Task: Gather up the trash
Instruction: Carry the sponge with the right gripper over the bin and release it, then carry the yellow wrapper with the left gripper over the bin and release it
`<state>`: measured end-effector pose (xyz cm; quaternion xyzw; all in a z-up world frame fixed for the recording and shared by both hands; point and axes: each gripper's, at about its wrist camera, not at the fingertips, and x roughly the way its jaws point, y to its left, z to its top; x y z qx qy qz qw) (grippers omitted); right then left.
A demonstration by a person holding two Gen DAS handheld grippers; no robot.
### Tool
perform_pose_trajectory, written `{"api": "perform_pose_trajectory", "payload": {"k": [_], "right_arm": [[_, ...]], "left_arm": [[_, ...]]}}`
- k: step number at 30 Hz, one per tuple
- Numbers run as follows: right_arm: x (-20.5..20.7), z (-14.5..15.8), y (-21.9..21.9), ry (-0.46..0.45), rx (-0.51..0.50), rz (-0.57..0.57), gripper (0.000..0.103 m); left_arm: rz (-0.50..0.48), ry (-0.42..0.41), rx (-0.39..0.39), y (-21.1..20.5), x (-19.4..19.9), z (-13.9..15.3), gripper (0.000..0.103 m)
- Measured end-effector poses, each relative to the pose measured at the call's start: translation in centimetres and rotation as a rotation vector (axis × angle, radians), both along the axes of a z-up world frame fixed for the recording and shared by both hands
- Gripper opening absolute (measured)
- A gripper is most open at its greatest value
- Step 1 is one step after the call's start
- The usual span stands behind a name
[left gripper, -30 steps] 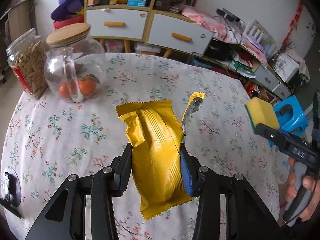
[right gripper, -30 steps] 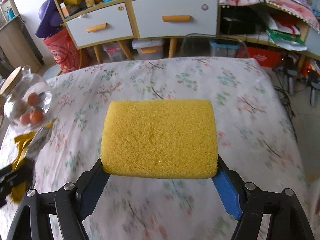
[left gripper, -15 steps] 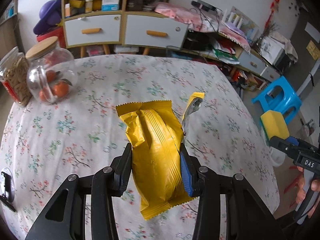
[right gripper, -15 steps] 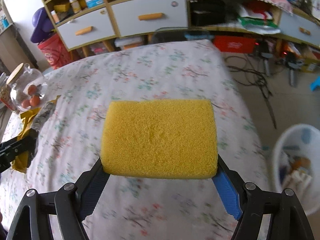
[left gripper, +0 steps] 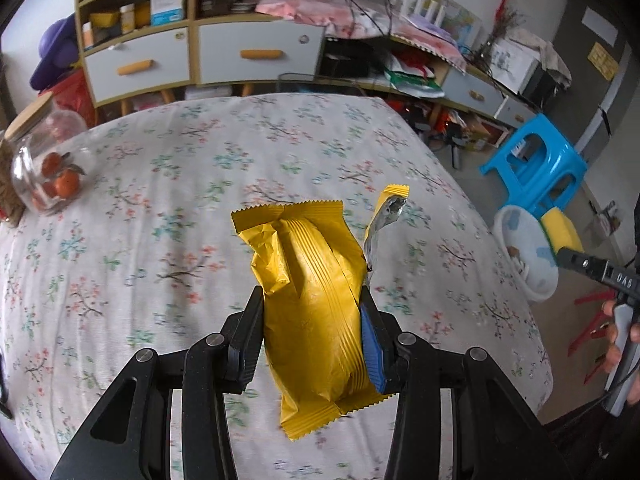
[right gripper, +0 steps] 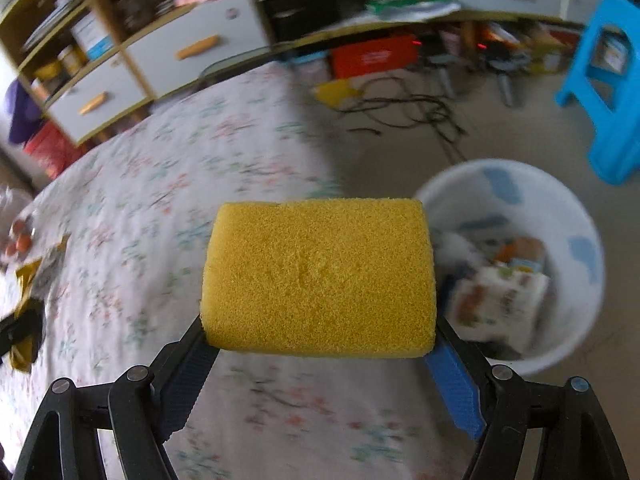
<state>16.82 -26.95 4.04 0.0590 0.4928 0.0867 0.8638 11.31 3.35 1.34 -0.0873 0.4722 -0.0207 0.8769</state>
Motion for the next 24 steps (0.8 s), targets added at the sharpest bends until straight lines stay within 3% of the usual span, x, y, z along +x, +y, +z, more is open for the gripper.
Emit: {"api": "perform_pose_trajectory", "payload": {"k": [8,11,12,24], "right_arm": [[-0.2,0.4,-7.0,0.004,-0.007,-0.135,0.085],[0.1,0.2,-8.7,0.013,-0.010,-0.169,0.090],[0.3,0.1,-9.4,0.021,-0.006,-0.181,0.096],[-0.3,0.3,-13.6,0.038,0.026,-0.257,0.099]], "left_arm": [[-0.064,0.021,0.007,-4.7,1.0,-0.9,0.045],[-0.095,0.020,0.015,-6.6,1.5,-0.9,0.045],[-0.106,0.019,0.017,-7.2,1.7,-0.8,0.045],[-0.220,0.034,-0.025,-15.6,5.3,-1.2,0.045]]}}
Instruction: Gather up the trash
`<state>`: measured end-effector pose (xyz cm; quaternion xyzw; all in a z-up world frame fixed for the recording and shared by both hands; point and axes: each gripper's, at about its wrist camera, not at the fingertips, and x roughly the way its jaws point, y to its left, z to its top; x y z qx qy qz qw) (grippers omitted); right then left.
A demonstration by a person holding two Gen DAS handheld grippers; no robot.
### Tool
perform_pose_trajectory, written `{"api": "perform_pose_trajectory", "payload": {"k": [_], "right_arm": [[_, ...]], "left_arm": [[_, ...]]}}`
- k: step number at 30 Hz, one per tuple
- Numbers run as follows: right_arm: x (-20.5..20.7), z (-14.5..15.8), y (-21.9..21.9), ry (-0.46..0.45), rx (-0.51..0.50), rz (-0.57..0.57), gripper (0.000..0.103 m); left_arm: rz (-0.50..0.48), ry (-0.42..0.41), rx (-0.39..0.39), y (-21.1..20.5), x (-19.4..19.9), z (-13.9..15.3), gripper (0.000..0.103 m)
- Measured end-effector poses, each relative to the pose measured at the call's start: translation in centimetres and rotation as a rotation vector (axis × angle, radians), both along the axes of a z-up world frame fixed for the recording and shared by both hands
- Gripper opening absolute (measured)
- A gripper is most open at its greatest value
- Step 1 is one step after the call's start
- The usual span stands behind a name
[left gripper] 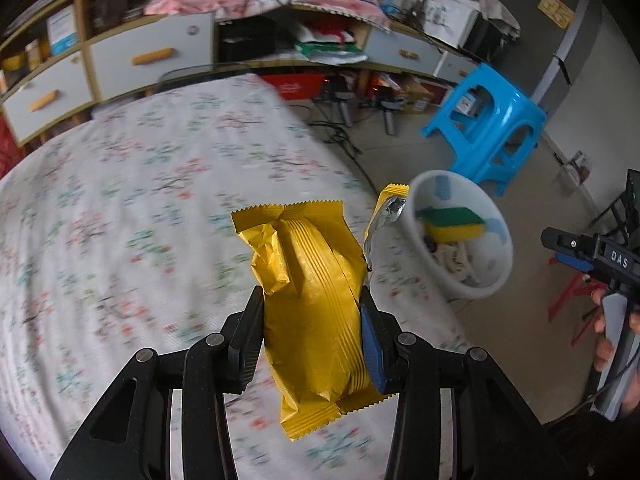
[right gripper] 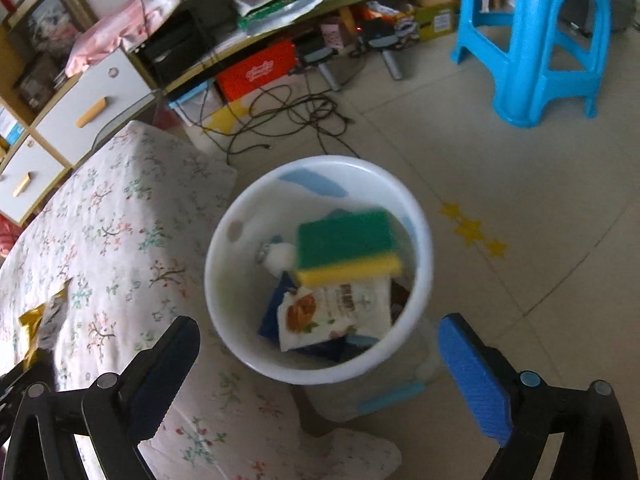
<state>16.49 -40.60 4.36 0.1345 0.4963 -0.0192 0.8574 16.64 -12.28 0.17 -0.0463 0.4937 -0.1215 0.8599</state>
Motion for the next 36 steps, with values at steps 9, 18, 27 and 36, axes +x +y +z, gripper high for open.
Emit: {"api": "perform_pose_trajectory", "payload": {"k": [9,18,27,36], "right_arm": [[-1.3,-0.3,-3.5,0.019,-0.003,-0.054,0.099],[-2.1,-0.2,-5.6,0.020,-0.017,-0.083,0.099],[-2.5,0.0,-6.4,0.011,-0.014,-0.102,0.099],[-2.7,0.1,-5.3,0.005,-0.046,-0.087,0.099]], "left_arm": [[-0.116,0.020,-0.015,-7.7,3.6,-0.9,0.045],[-0.183,0.010,-0.021,-13.0,6.0,-1.8,0.045],[-0.217,-0.020,-0.081,-14.1,7.0,-1.7,0.079],[-0.162,-0.080,0.007,-11.3,3.8,0.2,0.102]]}}
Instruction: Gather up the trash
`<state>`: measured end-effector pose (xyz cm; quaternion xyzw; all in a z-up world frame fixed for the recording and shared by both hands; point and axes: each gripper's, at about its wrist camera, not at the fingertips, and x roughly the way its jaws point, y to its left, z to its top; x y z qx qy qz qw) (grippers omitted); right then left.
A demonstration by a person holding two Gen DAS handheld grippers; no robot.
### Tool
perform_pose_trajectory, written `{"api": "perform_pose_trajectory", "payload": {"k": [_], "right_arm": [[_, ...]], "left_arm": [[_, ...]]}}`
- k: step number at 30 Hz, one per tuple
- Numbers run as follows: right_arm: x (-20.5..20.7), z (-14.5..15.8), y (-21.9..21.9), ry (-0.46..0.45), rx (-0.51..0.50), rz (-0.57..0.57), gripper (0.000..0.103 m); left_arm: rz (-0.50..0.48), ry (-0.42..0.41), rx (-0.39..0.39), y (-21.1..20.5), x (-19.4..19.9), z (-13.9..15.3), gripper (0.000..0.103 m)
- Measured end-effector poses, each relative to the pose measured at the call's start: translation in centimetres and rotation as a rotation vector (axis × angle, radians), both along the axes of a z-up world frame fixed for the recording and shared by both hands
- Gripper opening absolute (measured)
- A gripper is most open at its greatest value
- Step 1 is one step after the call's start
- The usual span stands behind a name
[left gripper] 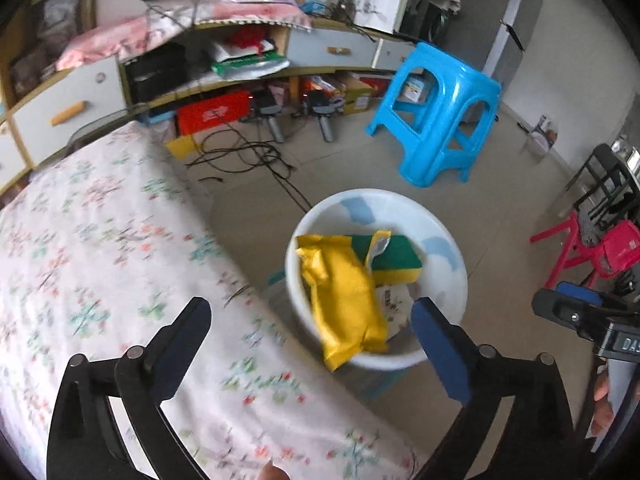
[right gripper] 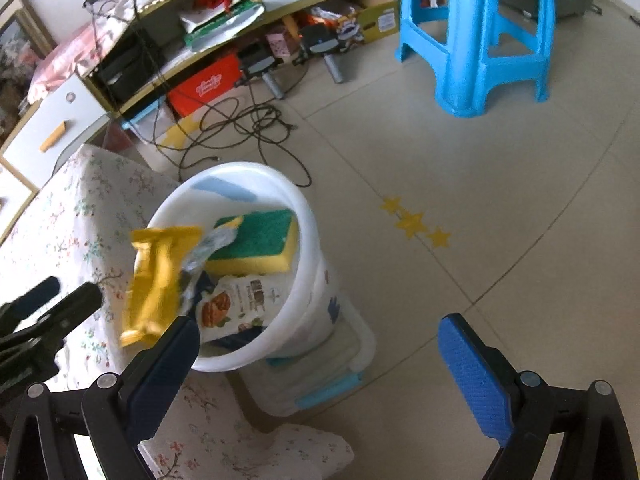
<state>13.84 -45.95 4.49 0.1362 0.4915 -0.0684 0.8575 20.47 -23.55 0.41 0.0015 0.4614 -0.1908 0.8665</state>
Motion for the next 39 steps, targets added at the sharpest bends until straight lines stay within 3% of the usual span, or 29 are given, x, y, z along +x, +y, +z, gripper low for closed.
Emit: {"api": "perform_pose_trajectory", "payload": {"k": [8,20,29,35,39], "right_arm": [[-0.8,1.1,4.0,-0.026,-0.012,0.064,0.099],[-5.1,5.4,11.6,-0.144,-0.101,0.155,0.100],[-8.6,4.5,16.7,-0.198,-0.108,0.216,0.100],[-9.3,4.3,19.9,-0.263,-0.194,0.281,0.100],[-8.6,3.0,20.3,-0.256,-0.219,0.275,0.100]], "left_arm": [[0.102,0.015,0.041,5.7,-4.0,1.8,0.103],[0.223,-0.066,0.141,11.6,-12.3,5.7,0.103],[0.346,-0.108,0.138,15.5,-15.9,6.6,0.103],[0.406,-0.146,0.166,17.2,-16.3,6.2,0.103],[0.410,-0.124,0.159,17.7,-16.2,5.3,0.103]]}}
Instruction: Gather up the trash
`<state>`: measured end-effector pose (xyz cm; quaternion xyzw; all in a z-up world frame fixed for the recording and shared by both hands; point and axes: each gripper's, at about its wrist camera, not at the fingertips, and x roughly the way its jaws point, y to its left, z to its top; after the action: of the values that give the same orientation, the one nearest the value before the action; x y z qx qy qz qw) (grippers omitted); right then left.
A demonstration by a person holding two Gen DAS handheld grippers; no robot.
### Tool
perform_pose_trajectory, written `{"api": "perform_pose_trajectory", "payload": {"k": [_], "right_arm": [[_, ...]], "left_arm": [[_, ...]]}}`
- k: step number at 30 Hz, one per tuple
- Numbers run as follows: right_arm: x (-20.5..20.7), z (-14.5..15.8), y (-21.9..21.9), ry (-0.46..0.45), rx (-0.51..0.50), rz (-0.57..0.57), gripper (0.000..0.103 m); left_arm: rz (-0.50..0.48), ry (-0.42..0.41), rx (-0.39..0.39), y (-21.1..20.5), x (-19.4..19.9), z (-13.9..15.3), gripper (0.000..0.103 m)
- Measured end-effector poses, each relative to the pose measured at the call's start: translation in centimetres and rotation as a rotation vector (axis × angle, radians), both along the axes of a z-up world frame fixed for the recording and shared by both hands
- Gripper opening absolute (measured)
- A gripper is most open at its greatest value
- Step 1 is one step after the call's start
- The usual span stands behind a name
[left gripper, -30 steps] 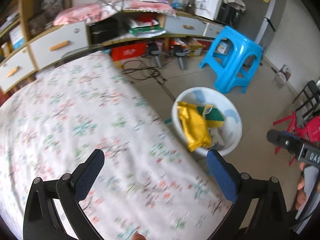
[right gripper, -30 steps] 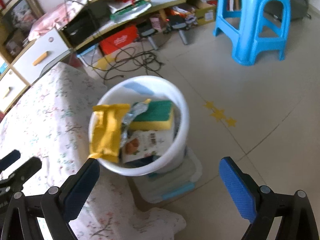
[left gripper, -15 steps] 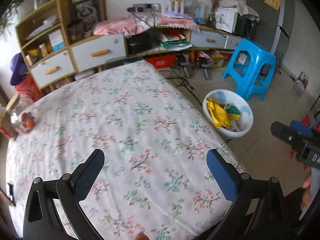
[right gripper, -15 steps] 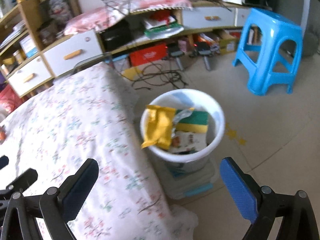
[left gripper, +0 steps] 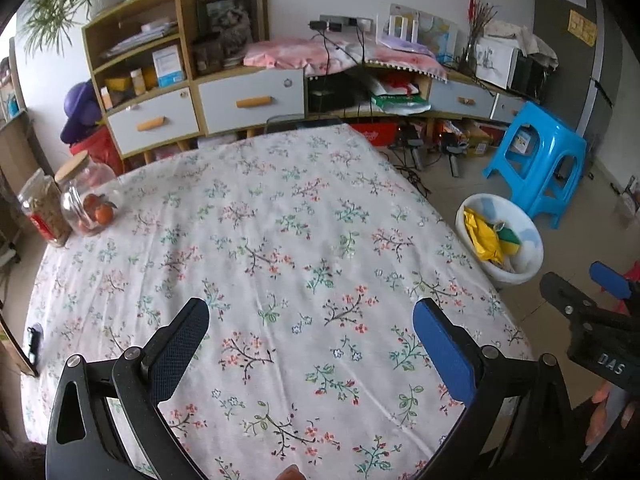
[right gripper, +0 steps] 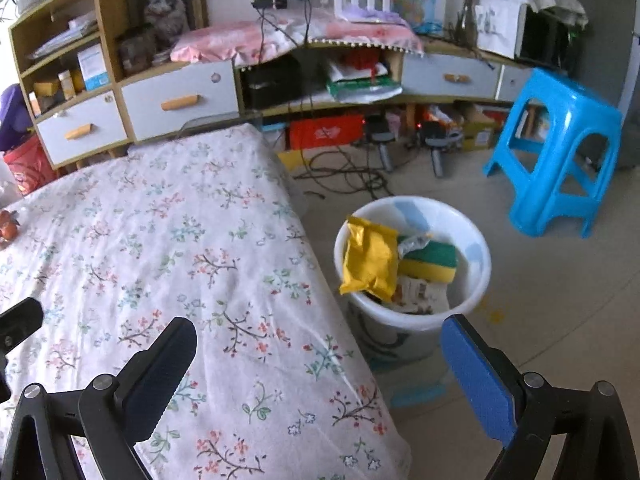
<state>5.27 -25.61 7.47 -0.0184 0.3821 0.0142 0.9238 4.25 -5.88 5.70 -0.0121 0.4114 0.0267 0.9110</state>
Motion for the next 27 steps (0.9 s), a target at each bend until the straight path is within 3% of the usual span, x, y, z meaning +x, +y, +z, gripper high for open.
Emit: {"api": "perform_pose_trajectory", "payload": {"k": [5,27], "right_arm": [[0.8,-1.3,0.6,0.043,0.005,0.010,0.100],[0.4,-1.1,0.4,0.020,0.005,0.000,0.100]], "left_arm": [[0.003,0.005,0.002,0.1,0.1,-0.2,0.103],[-0.014,-0.009,-0.035,-0.3,-0.7,0.4,0.103]]}}
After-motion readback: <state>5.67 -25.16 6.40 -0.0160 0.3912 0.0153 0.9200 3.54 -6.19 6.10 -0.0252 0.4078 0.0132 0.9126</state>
